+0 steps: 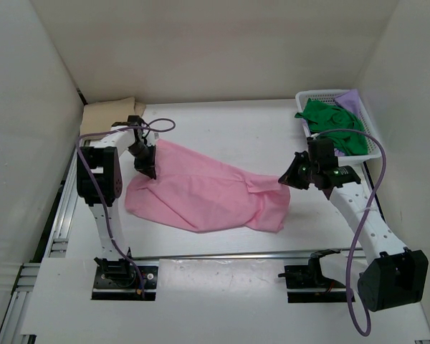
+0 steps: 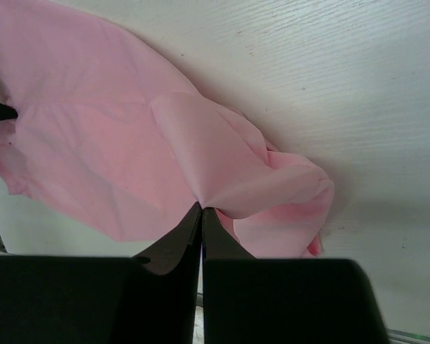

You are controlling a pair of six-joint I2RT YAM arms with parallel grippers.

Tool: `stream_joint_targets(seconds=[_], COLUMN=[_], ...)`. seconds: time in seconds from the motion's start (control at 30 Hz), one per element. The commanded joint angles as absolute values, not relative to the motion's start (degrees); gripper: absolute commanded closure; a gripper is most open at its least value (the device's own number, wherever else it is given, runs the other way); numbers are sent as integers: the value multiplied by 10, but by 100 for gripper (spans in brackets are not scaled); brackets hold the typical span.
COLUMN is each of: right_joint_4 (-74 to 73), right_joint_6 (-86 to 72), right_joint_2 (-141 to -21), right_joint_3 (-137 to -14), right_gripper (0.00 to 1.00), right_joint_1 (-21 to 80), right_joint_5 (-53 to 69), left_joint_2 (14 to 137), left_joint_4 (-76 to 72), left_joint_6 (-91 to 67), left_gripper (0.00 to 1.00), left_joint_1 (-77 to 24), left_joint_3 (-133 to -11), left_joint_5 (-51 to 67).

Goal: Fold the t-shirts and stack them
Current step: Flatten out the tshirt

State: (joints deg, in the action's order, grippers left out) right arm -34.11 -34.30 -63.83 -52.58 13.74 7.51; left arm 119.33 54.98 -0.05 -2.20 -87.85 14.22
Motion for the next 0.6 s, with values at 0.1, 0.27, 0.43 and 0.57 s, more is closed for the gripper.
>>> stream_joint_targets(seconds=[0.1, 0.27, 0.43, 0.57], right_joint_4=[-335, -335, -335, -340], right_joint_6=[-344, -338, -338, -338], right_joint_2=[-636, -668, -668, -663], right_joint_3=[-540, -574, -569, -563], right_gripper=[100, 100, 100, 100], right_joint_1=[136, 136, 136, 136], right_joint_5=[66, 78, 78, 73], left_joint_2=[1095, 1080, 1143, 1217], left_joint_4=[533, 533, 545, 580], left_joint_6=[0, 0, 0, 0], left_gripper=[90, 60, 49, 49], left_joint_1=[-21, -21, -16, -3], left_joint_3=[-905, -914, -923, -982], left_joint_5=[152, 157, 178, 195])
